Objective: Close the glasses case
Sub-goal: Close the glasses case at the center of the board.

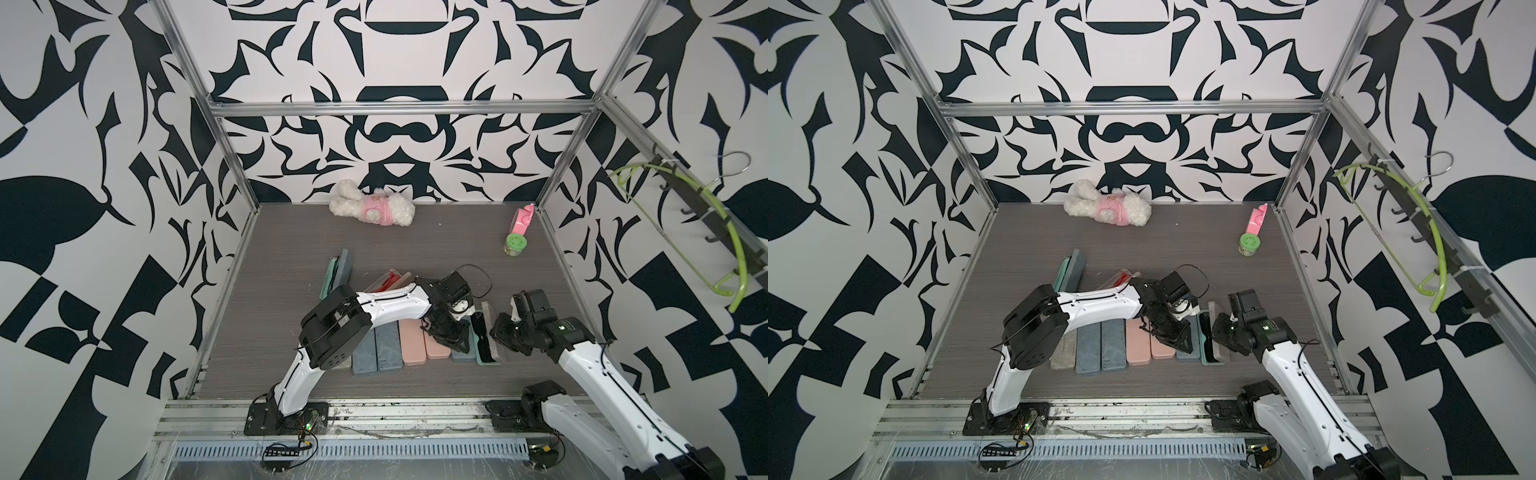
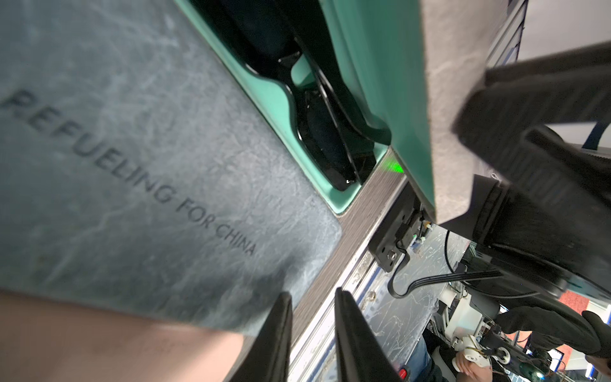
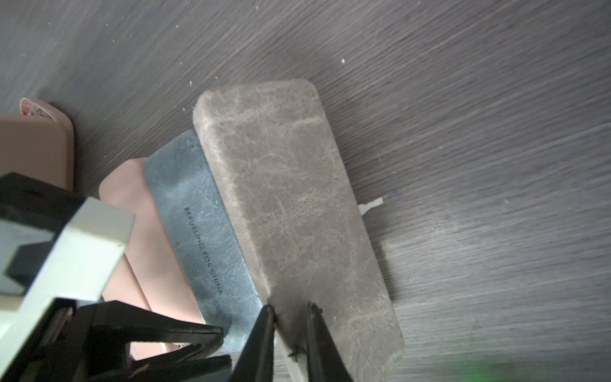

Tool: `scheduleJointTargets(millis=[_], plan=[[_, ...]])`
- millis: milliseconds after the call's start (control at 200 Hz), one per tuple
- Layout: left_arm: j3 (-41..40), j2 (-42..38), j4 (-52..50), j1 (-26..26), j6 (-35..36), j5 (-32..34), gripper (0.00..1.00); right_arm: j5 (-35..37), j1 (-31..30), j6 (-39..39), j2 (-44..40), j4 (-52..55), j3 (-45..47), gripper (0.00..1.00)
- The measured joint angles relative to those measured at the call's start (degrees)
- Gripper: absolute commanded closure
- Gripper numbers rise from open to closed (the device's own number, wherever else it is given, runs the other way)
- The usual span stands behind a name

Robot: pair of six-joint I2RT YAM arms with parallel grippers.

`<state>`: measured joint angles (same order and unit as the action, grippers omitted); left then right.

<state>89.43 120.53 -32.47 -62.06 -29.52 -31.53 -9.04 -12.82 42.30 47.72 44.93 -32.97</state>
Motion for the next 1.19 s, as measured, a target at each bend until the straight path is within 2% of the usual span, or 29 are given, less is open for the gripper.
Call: scheduleJointTargets(millis=[895,1195], plan=[[0.0,0.0,0.0,0.0,0.0,-0.4,0.73,-3.3,0.0,1.1,1.5,-5.0,2.5,0.80],[0.0,0.0,0.0,0.0,0.0,-0.7,0.73,-2.3,0.0,1.3,3.1,-4.7,4.5,0.80]])
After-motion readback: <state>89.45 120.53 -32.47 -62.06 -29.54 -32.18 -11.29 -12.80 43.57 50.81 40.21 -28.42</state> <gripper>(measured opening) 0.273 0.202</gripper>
